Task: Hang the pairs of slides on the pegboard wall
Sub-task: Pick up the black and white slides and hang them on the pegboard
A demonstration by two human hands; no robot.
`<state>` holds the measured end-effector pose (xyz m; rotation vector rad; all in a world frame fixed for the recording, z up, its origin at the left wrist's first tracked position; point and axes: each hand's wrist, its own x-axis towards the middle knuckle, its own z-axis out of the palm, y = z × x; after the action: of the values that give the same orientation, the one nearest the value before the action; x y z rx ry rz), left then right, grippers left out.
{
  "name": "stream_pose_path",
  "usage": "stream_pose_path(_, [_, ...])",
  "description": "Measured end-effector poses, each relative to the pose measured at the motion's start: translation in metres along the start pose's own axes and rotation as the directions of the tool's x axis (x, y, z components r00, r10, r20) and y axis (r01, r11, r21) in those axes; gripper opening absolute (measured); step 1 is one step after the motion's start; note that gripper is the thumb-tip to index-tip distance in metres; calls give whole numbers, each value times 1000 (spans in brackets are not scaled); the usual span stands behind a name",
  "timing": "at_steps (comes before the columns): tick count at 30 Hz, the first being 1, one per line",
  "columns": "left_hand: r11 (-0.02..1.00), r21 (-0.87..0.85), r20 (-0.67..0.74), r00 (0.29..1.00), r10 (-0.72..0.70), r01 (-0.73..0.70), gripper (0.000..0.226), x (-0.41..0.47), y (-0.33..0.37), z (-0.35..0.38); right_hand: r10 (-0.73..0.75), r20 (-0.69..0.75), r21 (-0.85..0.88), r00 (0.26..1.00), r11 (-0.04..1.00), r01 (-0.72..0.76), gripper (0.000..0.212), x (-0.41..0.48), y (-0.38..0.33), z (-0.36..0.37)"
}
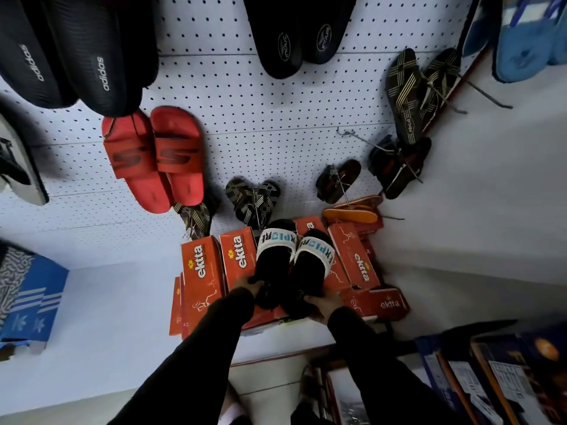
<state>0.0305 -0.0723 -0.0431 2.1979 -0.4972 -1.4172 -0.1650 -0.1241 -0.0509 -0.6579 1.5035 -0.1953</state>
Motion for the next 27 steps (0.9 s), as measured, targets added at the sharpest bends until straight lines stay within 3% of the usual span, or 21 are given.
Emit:
stream_pose_path(4, [996,-86,-9,999,37,-37,46,-17,-7,6,-42,39,138,998,990,37,42,-6,2,-16])
stream_pose_path(7, [977,-181,-31,994,107,-111,41,-33,-1,7,-149,22,171,989,975,143,39,-21,-8,-22])
stream_pose_path(11, [909,-343,-124,971,204,-235,42,-64,24,3,-326,14,242,945,918,314,57,-42,-36,-29])
stream_pose_path(15, [811,-416,-233,910,342,-411,34,-105,60,-5,-487,-45,256,872,839,481,59,-74,-72,-31])
stream_pose_path(23, [617,-502,-356,795,492,-606,31,-137,124,-29,-745,-74,211,663,638,741,52,-142,-146,-36])
stream_pose_path(27, [538,-512,-400,740,540,-669,52,-159,161,-45,-818,-19,219,575,557,801,47,-180,-187,-41])
